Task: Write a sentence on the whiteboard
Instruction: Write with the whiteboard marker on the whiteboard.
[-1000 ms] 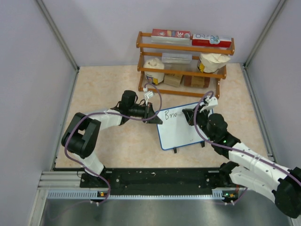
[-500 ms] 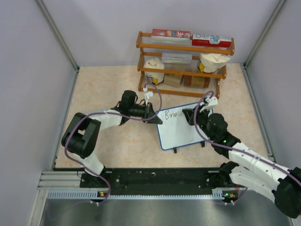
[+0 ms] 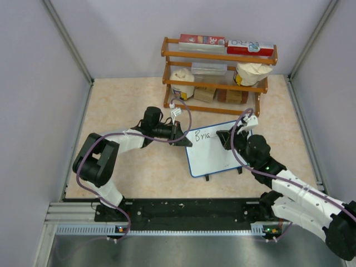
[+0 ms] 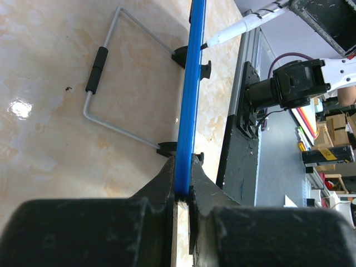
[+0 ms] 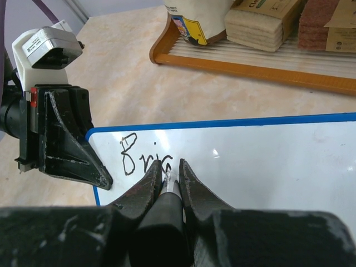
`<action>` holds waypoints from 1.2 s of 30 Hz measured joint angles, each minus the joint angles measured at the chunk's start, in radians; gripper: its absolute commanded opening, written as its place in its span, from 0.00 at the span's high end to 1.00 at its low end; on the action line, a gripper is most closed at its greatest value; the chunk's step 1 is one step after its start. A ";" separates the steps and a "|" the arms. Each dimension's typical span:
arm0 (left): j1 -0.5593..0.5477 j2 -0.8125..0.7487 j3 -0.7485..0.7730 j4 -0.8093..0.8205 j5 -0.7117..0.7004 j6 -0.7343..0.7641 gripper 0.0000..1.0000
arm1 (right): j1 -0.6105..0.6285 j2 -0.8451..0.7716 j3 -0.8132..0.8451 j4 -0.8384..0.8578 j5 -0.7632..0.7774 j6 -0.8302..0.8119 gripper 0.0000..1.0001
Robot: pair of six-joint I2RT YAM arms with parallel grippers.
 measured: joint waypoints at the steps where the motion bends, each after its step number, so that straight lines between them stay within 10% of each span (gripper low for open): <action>1: 0.000 0.000 0.000 0.000 0.000 0.000 1.00 | 0.000 -0.001 0.000 -0.001 -0.002 0.000 1.00; 36: 0.000 0.000 0.000 -0.001 0.000 0.000 1.00 | -0.002 0.011 -0.039 0.025 -0.110 0.036 1.00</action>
